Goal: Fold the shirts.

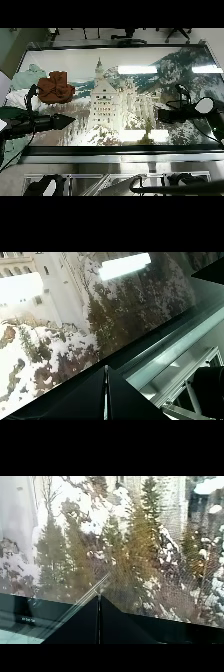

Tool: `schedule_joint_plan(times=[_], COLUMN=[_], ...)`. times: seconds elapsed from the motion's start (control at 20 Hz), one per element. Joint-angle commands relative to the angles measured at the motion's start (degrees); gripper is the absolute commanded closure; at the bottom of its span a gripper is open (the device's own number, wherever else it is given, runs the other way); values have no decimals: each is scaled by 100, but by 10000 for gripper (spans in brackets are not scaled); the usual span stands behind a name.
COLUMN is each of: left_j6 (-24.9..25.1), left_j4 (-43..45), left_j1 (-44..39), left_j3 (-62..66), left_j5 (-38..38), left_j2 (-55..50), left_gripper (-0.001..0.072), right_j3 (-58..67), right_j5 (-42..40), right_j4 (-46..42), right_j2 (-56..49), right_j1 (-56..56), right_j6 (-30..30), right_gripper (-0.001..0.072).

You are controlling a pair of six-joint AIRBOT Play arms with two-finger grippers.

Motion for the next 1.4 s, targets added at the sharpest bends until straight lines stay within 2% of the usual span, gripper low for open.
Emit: schedule_joint_plan(times=[0.0, 0.9, 1.15, 1.25, 1.3, 1.35], left_j6=[0, 0, 0, 0, 4, 31], left_j4=[2, 0, -28, 2, 42, 133], left_j1=[2, 2, -9, -2, 26, 85], left_j3=[-2, -2, -2, -2, -2, -2], left_j5=[0, 4, 857, 1399, 1904, 2564], left_j2=[0, 0, -2, -2, -2, -4], left_gripper=[688, 688, 687, 686, 684, 543], right_j3=[-2, -2, -2, -2, -2, 0], right_j5=[0, 0, -175, -184, -317, -490], right_j4=[2, 2, 48, 149, 197, 197], right_j2=[-4, -4, -4, -7, -17, -31], right_j1=[7, 7, 7, 7, 7, 7], right_j6=[0, 0, 2, 0, -2, 0], right_gripper=[684, 684, 684, 684, 683, 683])
